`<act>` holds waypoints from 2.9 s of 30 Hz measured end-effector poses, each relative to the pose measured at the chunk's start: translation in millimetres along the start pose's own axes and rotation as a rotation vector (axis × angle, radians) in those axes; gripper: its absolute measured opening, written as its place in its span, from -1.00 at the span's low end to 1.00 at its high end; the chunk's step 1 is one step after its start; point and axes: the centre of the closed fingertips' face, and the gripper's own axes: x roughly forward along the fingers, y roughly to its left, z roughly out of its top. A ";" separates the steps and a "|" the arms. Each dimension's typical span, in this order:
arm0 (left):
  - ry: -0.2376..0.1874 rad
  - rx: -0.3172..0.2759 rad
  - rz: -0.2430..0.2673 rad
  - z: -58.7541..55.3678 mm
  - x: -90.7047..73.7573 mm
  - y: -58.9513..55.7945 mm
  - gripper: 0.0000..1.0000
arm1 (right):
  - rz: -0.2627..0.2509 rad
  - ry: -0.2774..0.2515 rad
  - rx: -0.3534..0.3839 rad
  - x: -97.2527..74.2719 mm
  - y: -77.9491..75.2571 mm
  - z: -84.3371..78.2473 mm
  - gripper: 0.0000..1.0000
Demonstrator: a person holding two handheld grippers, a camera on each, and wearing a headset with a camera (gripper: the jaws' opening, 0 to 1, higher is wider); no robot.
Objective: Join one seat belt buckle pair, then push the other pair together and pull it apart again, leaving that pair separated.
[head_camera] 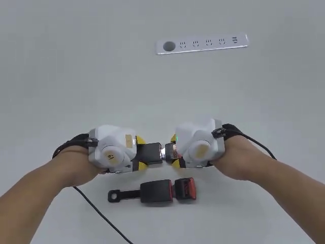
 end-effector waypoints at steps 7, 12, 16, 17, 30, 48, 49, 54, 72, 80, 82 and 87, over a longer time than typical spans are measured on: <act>0.001 -0.002 0.001 0.5 0.3 -0.8 -0.36 | 0.002 0.003 -0.002 -0.4 0.1 0.7 -0.44; -0.003 -0.005 0.003 -0.2 0.8 -0.7 -0.36 | 0.004 0.006 0.001 0.0 -0.1 -0.2 -0.43; -0.002 -0.005 0.004 0.4 0.3 -1.1 -0.36 | 0.004 0.012 0.003 0.3 -0.5 -0.3 -0.43; -0.002 -0.005 0.004 0.3 0.3 -1.1 -0.36 | 0.004 0.014 0.003 0.4 -0.7 -0.4 -0.43; -0.015 -0.017 0.001 -1.0 -0.2 -1.2 -0.35 | 0.005 0.028 -0.002 -0.4 0.2 -3.1 -0.42; -0.024 -0.016 0.002 -3.6 1.6 -0.6 -0.34 | -0.005 0.030 0.017 -17.3 0.3 -24.6 -0.40; -0.024 -0.014 0.002 -3.7 1.7 -0.5 -0.34 | -0.007 0.032 0.025 -19.6 -0.2 -27.9 -0.39; -0.022 -0.016 0.005 -3.6 1.6 -0.8 -0.34 | -0.013 0.043 0.037 -31.0 -2.5 -47.5 -0.39; -0.011 -0.014 0.009 -1.5 1.2 -2.2 -0.33 | -0.028 0.117 0.072 -86.4 4.8 -118.8 -0.36; -0.009 -0.010 0.009 -0.6 1.0 -2.7 -0.33 | -0.024 0.157 0.070 -102.6 6.1 -140.5 -0.36; -0.011 -0.012 0.011 -0.4 0.8 -2.7 -0.33 | -0.022 0.157 0.069 -102.5 4.3 -142.1 -0.35; -0.011 -0.015 0.015 0.4 0.2 -2.9 -0.33 | -0.020 0.161 0.067 -101.6 4.7 -141.4 -0.35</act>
